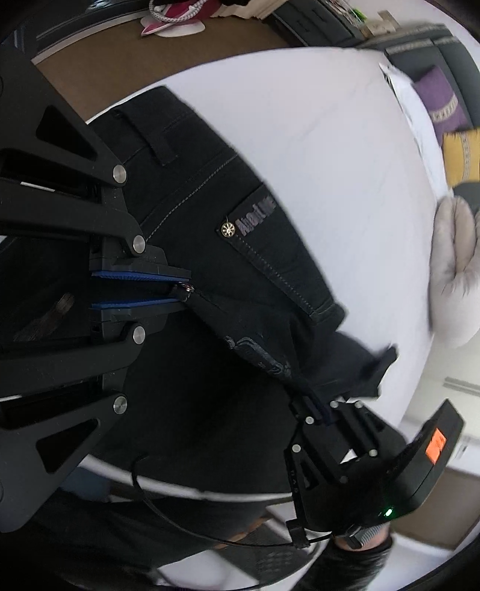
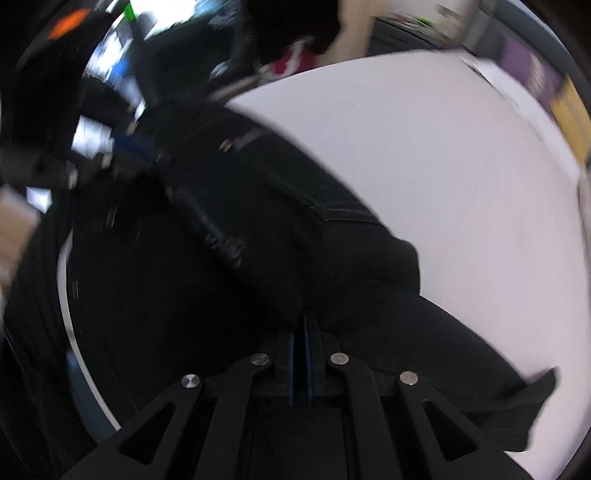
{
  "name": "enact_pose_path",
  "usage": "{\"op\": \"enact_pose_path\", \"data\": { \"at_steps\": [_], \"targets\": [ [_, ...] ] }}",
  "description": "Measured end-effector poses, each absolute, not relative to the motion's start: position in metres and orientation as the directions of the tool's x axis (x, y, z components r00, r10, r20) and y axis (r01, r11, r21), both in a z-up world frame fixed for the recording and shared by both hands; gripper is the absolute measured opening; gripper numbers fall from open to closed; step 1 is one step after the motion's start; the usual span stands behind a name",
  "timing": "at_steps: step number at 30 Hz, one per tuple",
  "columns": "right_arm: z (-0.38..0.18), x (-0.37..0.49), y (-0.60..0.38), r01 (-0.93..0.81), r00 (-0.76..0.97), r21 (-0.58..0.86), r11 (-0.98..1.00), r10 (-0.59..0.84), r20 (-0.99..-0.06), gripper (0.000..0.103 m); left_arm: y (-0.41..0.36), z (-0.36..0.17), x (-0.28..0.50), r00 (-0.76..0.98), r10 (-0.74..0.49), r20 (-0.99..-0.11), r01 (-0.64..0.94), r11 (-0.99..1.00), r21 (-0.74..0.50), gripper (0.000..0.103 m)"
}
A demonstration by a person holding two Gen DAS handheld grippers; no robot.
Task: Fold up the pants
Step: 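Lift the jeans by the waistband with both tools, raising them off the bed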
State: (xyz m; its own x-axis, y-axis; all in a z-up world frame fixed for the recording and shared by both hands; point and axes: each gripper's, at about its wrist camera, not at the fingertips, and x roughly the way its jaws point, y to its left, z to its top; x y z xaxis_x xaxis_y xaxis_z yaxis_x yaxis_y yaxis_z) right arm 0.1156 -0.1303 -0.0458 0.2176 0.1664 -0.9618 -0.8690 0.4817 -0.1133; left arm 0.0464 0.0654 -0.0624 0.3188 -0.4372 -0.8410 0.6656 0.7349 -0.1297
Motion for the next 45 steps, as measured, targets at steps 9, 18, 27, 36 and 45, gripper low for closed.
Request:
{"op": "enact_pose_path", "data": {
  "at_steps": [9, 18, 27, 36, 45],
  "targets": [
    [-0.054, 0.027, -0.113, -0.925, 0.281, -0.246, 0.289, 0.089, -0.955, 0.006, 0.05, -0.069, -0.03, 0.221, -0.473, -0.853, 0.708, 0.679, -0.193, 0.007],
    [-0.065, -0.006, -0.082, -0.923, 0.344, -0.329, 0.199, 0.047, -0.938, 0.006, 0.025, -0.072, -0.062, 0.169, -0.457, -0.873, 0.724, 0.659, -0.205, 0.007],
    [-0.089, -0.035, -0.072, -0.901, 0.417, -0.413, 0.133, 0.002, -0.909, 0.006, 0.015, -0.067, -0.065, 0.168, -0.417, -0.893, 0.759, 0.633, -0.153, 0.007],
    [-0.102, -0.058, -0.062, -0.887, 0.441, -0.441, 0.135, -0.032, -0.897, 0.006, 0.014, -0.082, -0.062, 0.192, -0.408, -0.893, 0.762, 0.635, -0.126, 0.011],
    [-0.113, -0.045, -0.055, -0.875, 0.424, -0.422, 0.238, -0.044, -0.904, 0.009, 0.028, -0.067, -0.053, 0.14, -0.44, -0.887, 0.697, 0.68, -0.227, 0.016]
  ]
}}
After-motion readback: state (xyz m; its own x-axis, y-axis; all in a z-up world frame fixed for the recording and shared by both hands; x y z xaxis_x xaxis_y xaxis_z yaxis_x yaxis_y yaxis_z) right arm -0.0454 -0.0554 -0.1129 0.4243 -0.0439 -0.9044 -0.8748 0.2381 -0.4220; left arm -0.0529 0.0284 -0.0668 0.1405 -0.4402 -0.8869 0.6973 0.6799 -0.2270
